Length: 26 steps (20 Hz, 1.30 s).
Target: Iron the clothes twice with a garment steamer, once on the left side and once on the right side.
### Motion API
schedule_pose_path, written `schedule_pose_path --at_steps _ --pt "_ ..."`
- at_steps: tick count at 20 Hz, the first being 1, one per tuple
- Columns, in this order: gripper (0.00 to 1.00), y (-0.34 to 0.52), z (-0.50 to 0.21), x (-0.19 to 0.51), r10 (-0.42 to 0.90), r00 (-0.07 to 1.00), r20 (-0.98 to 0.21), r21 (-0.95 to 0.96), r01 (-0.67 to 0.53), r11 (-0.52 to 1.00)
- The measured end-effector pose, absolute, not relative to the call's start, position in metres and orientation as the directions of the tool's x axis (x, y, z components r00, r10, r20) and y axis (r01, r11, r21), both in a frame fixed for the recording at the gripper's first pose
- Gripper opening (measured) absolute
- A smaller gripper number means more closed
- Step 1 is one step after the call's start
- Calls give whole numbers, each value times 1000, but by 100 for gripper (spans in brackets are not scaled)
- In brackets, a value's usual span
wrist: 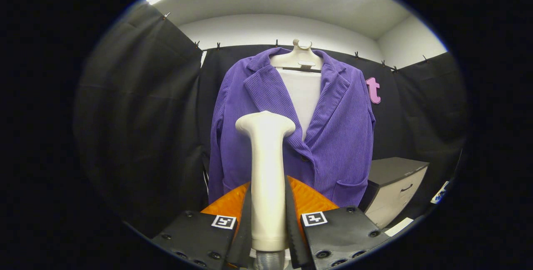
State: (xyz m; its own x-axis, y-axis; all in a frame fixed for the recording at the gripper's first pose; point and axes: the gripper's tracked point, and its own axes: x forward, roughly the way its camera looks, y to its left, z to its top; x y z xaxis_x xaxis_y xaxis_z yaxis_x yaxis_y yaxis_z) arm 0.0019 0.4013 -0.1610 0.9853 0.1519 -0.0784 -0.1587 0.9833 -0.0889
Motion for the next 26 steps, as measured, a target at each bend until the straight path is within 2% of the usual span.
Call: schedule_pose_path --at_steps 11,26 --pt "44 397 -204 -25 157 980 -126 -120 -172 978" --pt "44 390 -294 -64 137 954 -265 -123 -174 977"
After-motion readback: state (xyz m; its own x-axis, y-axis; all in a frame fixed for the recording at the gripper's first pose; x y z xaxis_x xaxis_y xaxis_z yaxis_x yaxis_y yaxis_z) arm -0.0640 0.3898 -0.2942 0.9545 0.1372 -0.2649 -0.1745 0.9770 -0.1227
